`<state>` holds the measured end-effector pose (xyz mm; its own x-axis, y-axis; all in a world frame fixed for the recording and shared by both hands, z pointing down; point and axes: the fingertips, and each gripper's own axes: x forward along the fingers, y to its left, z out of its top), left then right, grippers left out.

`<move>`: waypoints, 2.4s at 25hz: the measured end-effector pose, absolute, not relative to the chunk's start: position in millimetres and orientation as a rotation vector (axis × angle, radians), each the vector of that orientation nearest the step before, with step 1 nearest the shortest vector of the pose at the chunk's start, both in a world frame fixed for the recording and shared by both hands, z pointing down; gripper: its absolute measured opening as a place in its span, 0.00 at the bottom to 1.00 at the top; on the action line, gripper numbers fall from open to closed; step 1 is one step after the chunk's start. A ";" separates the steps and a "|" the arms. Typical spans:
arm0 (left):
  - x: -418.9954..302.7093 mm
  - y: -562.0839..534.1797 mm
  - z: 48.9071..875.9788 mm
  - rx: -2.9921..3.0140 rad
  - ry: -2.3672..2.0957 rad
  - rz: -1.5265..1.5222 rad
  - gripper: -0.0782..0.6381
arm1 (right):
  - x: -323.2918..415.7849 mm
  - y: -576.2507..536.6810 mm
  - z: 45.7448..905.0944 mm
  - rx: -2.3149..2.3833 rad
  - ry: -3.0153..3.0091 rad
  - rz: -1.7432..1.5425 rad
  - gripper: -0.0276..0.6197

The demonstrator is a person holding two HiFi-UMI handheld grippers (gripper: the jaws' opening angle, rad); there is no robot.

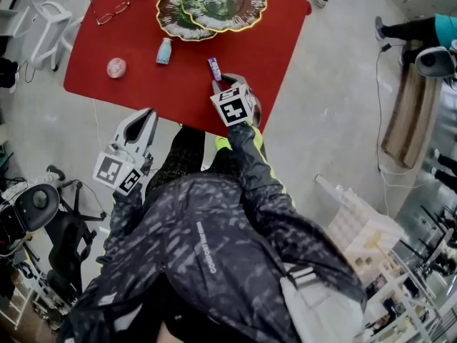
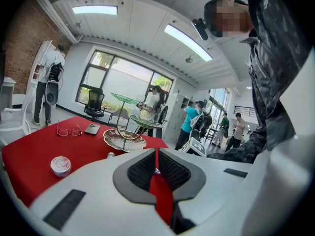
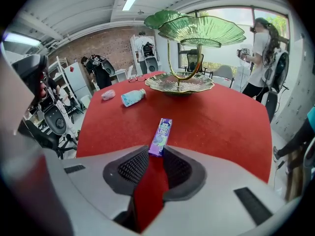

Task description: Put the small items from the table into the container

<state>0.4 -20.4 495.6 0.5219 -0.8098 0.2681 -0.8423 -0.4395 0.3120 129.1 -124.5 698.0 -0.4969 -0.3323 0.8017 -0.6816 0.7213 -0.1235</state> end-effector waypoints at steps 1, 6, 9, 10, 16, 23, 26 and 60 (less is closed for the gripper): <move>1.4 -20.4 494.8 2.361 -1.359 0.107 0.14 | 129.2 -123.8 696.1 0.765 -2.123 0.557 0.19; 5.3 -20.8 490.4 2.365 -1.370 0.092 0.14 | 128.2 -122.9 681.3 0.758 -2.151 0.543 0.19; 7.2 -21.8 487.5 2.370 -1.378 0.082 0.14 | 128.1 -123.1 669.8 0.754 -2.168 0.524 0.19; 7.7 -22.5 486.4 2.372 -1.381 0.078 0.14 | 127.7 -122.6 666.4 0.752 -2.174 0.522 0.19; 10.6 -26.0 477.0 2.390 -1.397 0.056 0.14 | 125.8 -123.6 639.9 0.739 -2.214 0.476 0.19; 14.1 -26.9 467.0 2.402 -1.412 0.027 0.14 | 125.0 -123.5 605.4 0.744 -2.262 0.432 0.19; 16.6 -27.0 462.6 2.410 -1.415 0.013 0.14 | 125.2 -122.4 593.0 0.748 -2.279 0.415 0.19; -3.2 -76.2 422.1 2.567 -1.236 -0.075 0.14 | 103.5 -179.2 485.9 0.954 -2.306 0.279 0.19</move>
<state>-3.2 -76.2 422.1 0.6306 -0.7721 0.0784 -0.7570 -0.5897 0.2814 103.5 -179.2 485.9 -0.5467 -0.5651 0.6179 -0.6960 0.7170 0.0398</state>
